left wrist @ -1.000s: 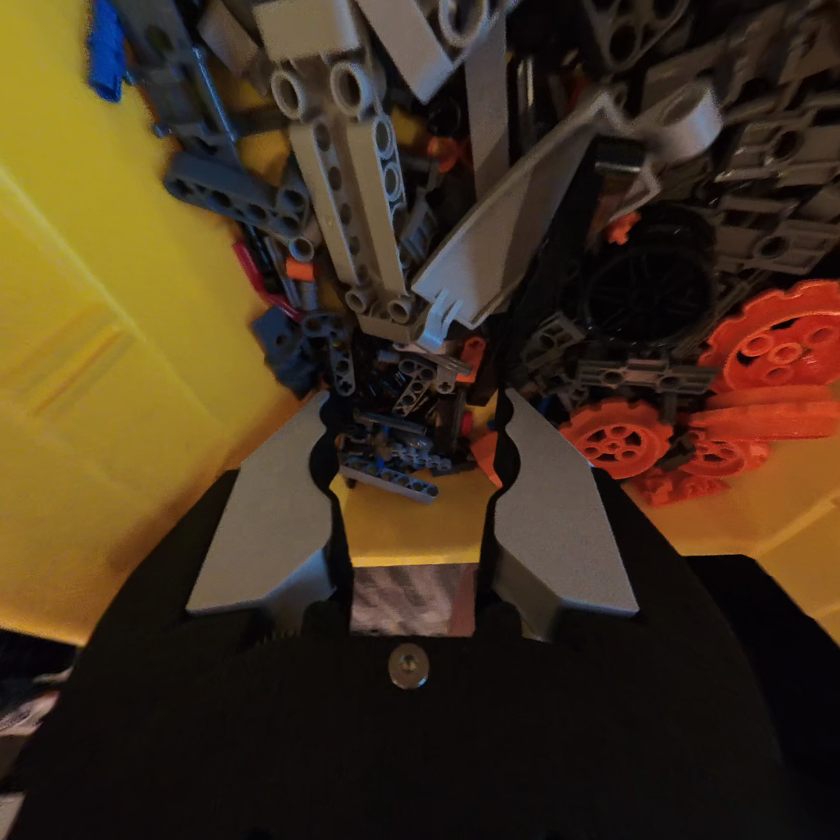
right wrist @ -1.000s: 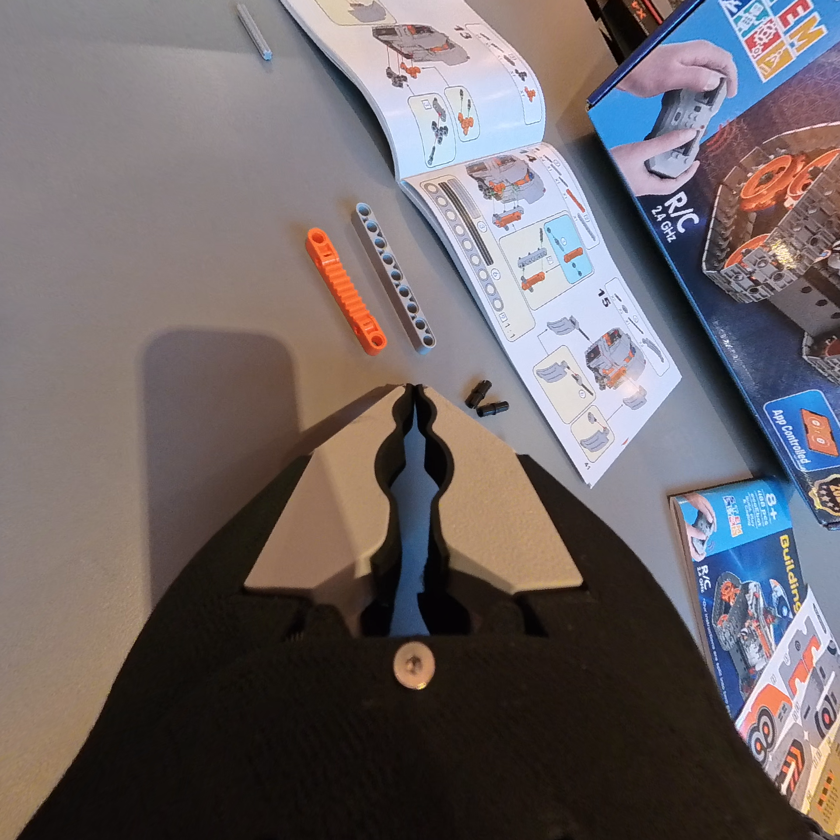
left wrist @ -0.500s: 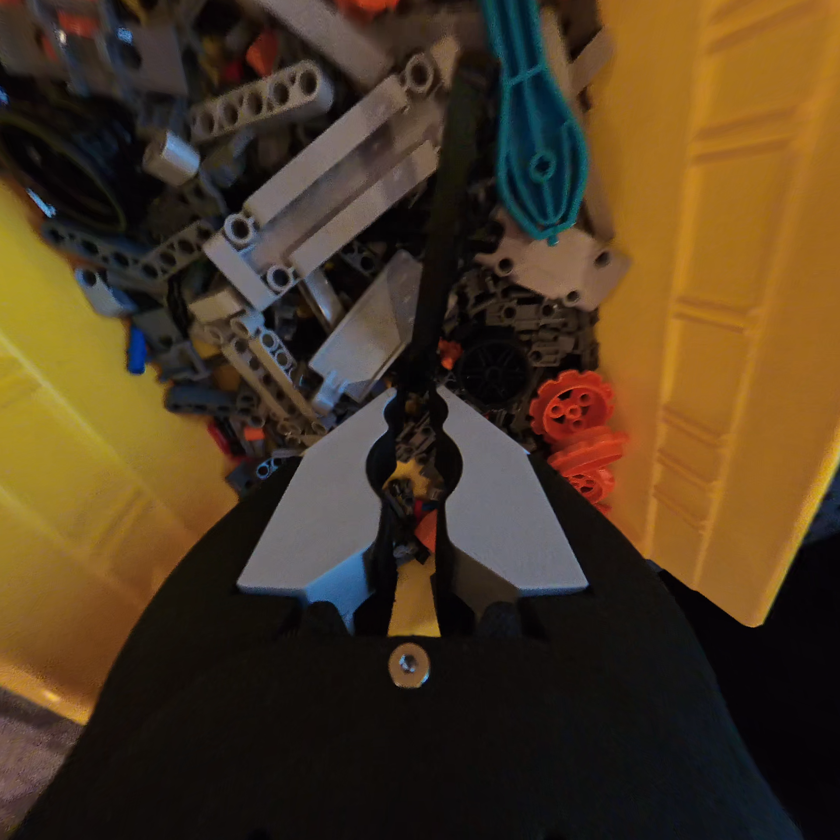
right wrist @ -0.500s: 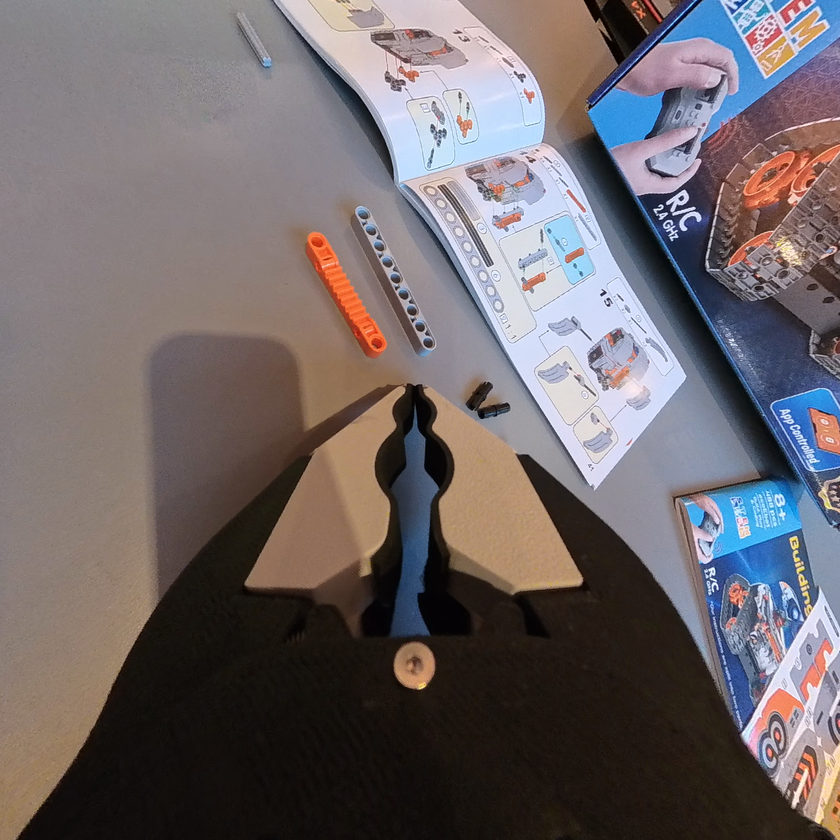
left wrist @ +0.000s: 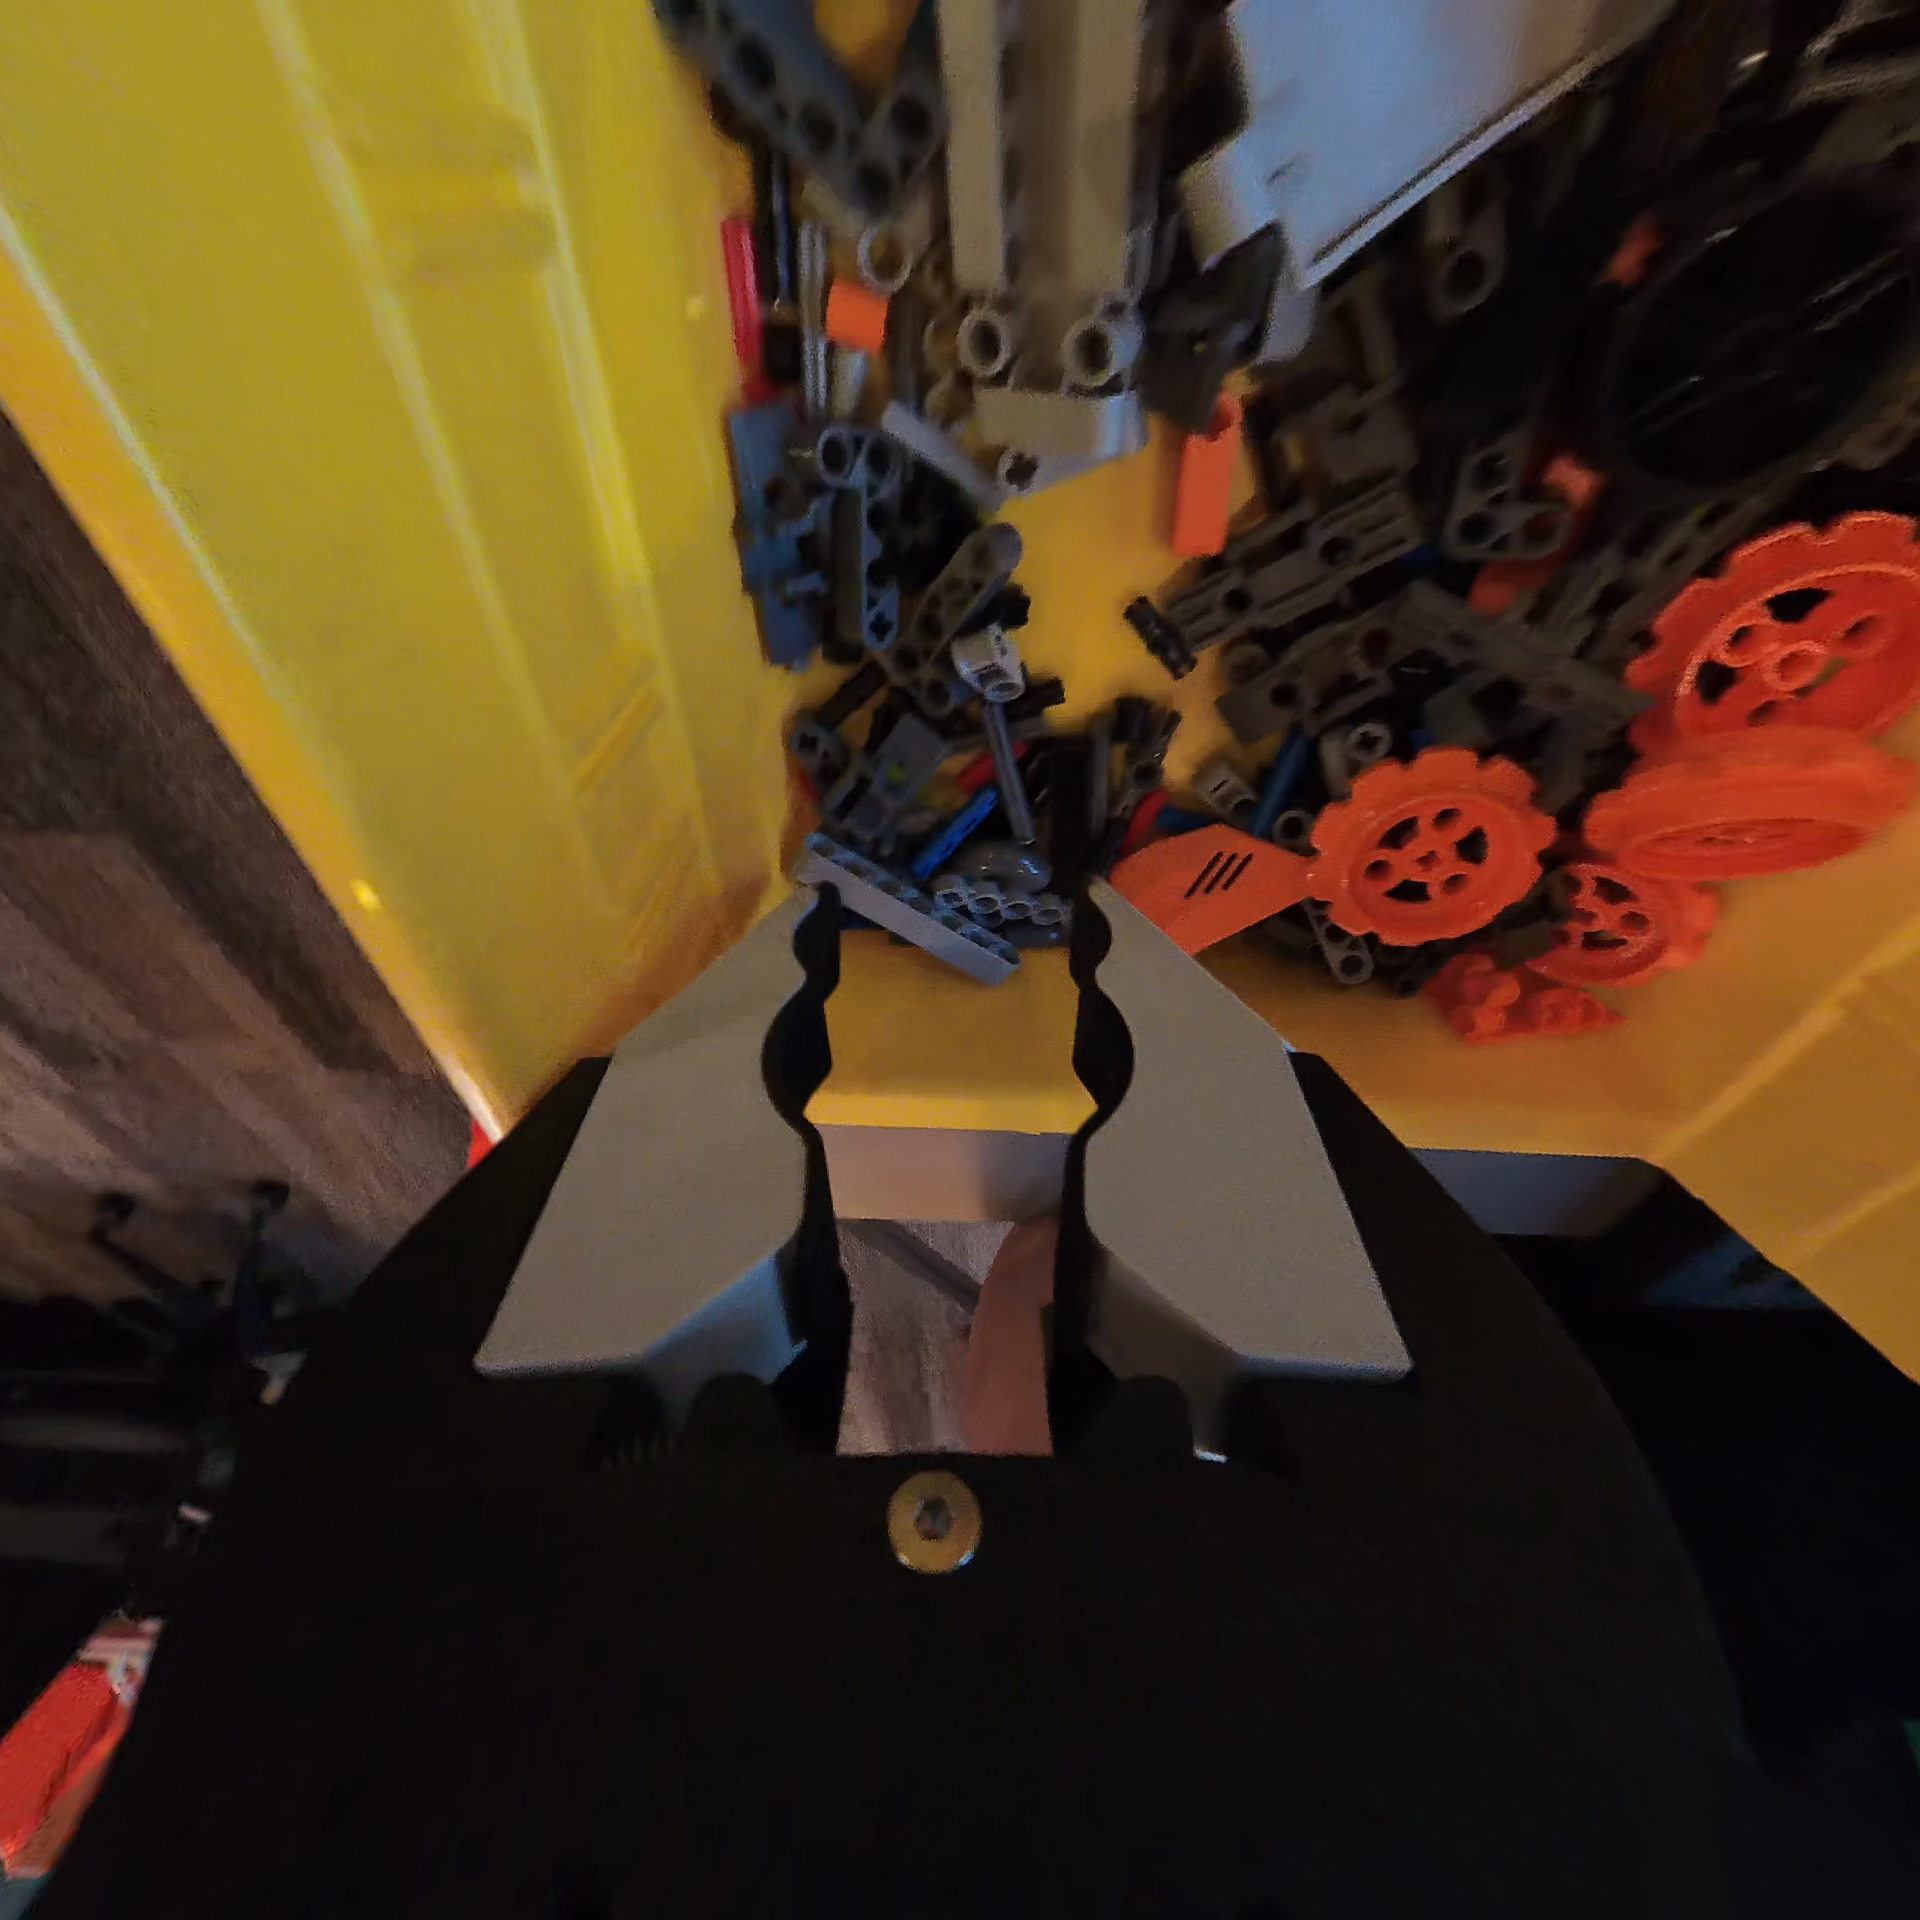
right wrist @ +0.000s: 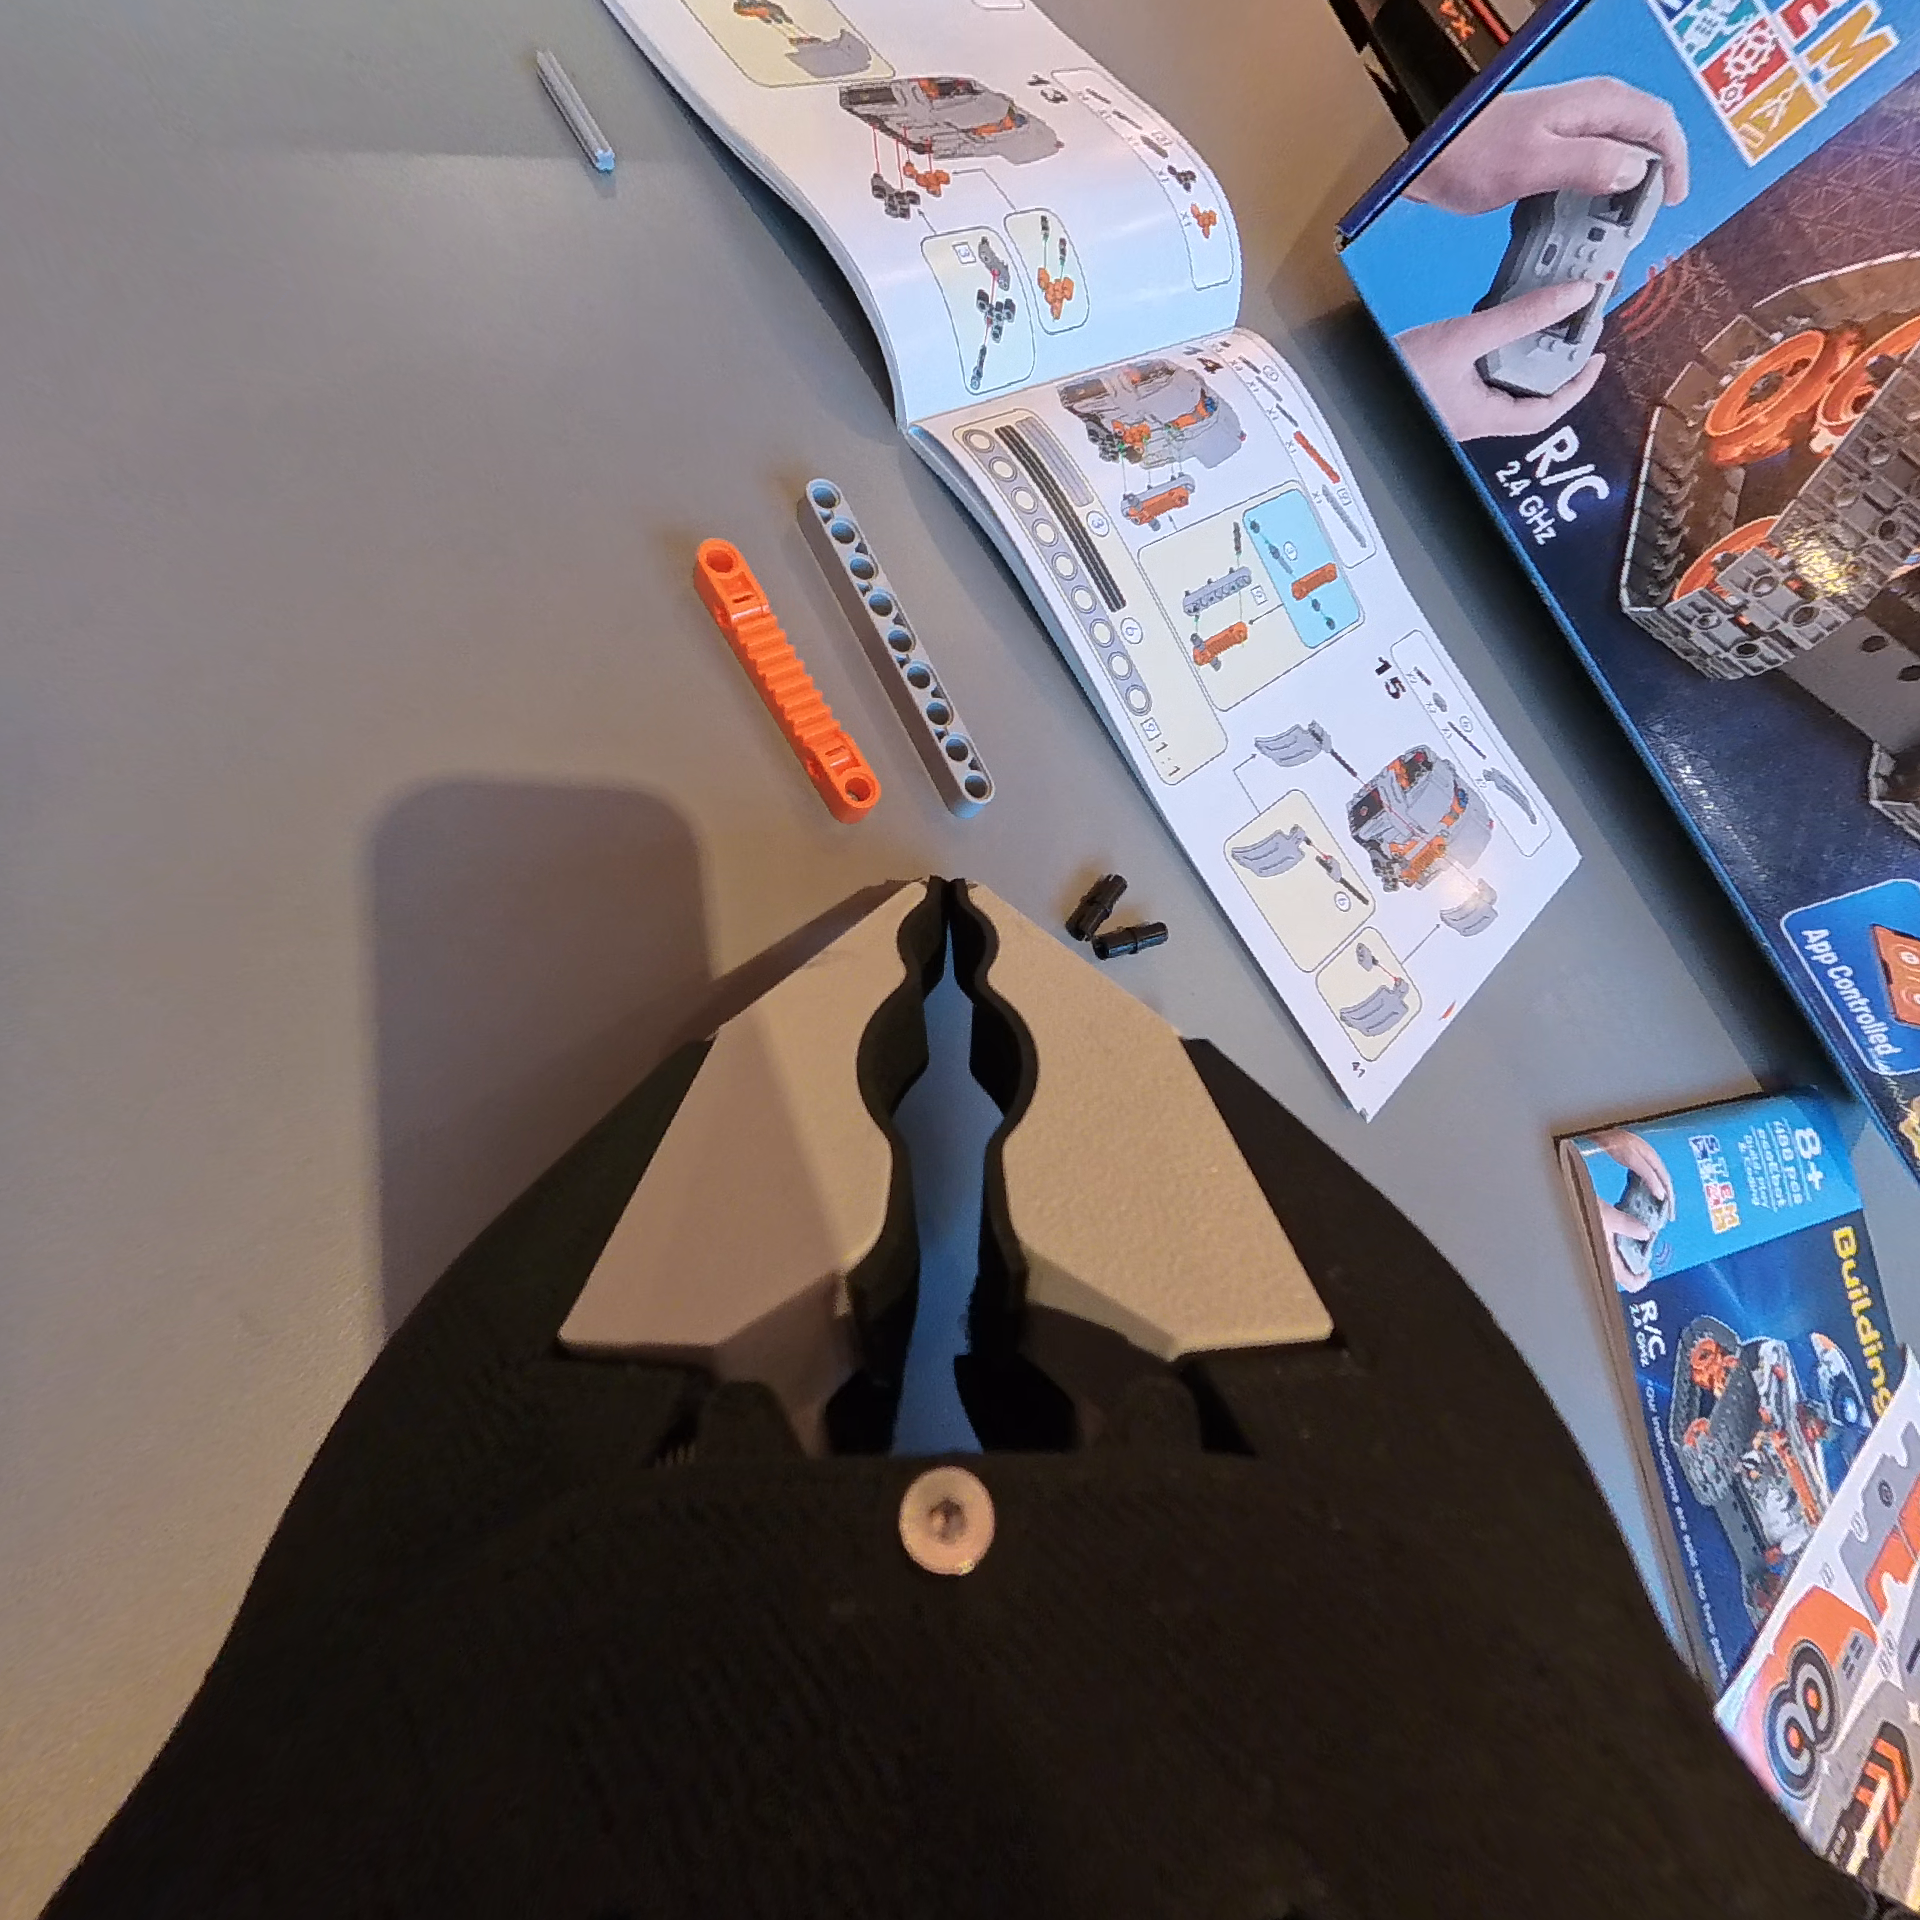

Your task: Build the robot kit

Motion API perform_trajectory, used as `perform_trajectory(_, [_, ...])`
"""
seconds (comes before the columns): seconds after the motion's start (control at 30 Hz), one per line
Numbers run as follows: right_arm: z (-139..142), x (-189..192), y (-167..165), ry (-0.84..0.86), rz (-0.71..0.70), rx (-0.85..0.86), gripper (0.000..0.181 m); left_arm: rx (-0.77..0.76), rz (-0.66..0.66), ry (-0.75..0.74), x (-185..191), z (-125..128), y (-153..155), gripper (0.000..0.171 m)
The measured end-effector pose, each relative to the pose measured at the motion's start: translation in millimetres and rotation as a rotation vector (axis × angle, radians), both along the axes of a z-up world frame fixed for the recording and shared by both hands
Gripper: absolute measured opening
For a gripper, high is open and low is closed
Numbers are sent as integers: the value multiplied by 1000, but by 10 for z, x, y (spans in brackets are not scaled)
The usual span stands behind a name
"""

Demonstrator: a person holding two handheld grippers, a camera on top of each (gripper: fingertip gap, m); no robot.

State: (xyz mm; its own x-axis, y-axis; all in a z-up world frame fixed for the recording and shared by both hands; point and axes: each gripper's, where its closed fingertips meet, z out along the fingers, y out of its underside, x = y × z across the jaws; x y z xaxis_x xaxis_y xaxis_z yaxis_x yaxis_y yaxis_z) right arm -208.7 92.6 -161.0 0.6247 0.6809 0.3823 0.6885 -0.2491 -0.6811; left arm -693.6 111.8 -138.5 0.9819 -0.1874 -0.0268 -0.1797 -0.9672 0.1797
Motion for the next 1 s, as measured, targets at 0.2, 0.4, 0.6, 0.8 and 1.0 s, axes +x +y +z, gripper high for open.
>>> perform_trajectory(0.2, [0, 0, 2, 1, -1, 0, 0, -68, -11, -17, 34, -126, -41, 43])
perform_trajectory(0.4, [1, 0, 0, -9, 0, 4, 0, -108, -26, -5, 36, -179, -57, 42])
perform_trajectory(0.6, [1, 7, -3, -17, 1, 5, 0, -106, -41, -6, 34, -177, -60, 42])
perform_trajectory(0.8, [1, -2, -9, -40, 11, 13, 0, -106, -38, -3, 34, -177, -59, 42])
perform_trajectory(1.0, [0, -18, -17, -34, 18, 6, 0, -109, -62, 4, 40, -176, -66, 43])
